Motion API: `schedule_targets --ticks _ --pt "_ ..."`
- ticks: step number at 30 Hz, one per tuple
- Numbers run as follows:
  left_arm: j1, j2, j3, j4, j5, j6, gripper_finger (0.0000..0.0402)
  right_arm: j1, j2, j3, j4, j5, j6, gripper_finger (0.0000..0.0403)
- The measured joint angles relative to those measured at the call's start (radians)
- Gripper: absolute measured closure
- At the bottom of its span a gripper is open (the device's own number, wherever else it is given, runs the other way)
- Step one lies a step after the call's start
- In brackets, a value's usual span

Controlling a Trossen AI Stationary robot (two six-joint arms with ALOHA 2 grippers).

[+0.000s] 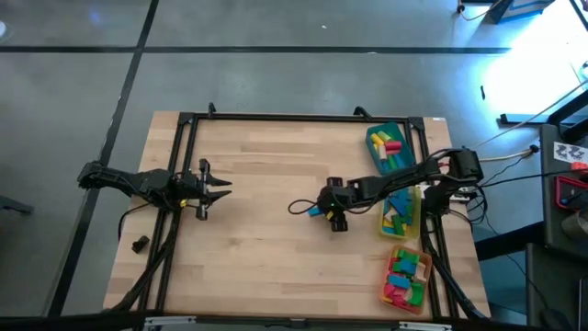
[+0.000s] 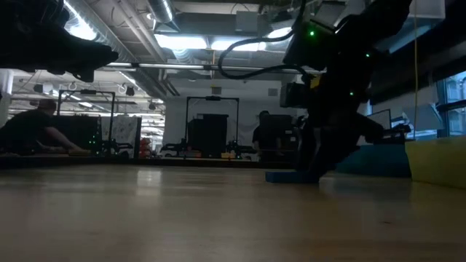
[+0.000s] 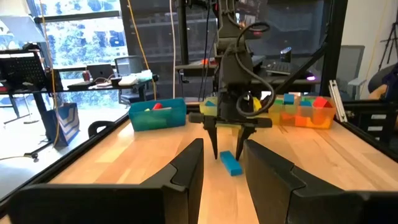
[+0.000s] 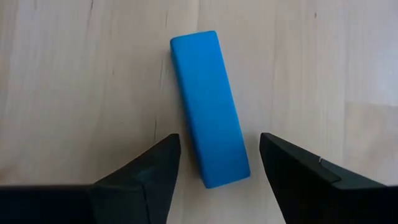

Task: Sort blocks by size
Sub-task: Put the blue rectangular block into the yellow bin

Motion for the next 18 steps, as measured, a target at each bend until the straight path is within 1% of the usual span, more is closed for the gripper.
schedule_targets --ticks 4,6,8,13,14,16,18 --pt "0.000 0.000 0.000 0.000 0.000 0.000 0.0302 -0.002 0.005 0.001 0.000 -0.030 0.000 0.0180" --pt "0.000 -0.001 0.000 0.000 0.000 0.000 0.0302 -0.002 0.005 0.001 0.000 -0.049 0.000 0.0191" --pt "0.000 0.000 0.000 0.000 0.000 0.000 0.0302 -0.002 0.006 0.001 -0.001 -0.057 0.000 0.0212" --pt "0.000 -0.001 0.000 0.000 0.000 0.000 0.0302 -0.001 0.007 0.005 -0.010 -0.072 0.000 0.0290" --pt "0.000 -0.001 0.000 0.000 0.000 0.000 0.0302 -0.001 0.007 0.017 -0.033 -0.073 0.001 0.0299" --pt "0.000 -0.001 0.000 0.000 0.000 0.000 0.0302 0.000 0.012 0.051 -0.103 -0.072 0.003 0.0299" --pt "0.000 -0.001 0.000 0.000 0.000 0.000 0.0302 0.002 0.012 0.091 -0.211 -0.074 0.003 0.0299"
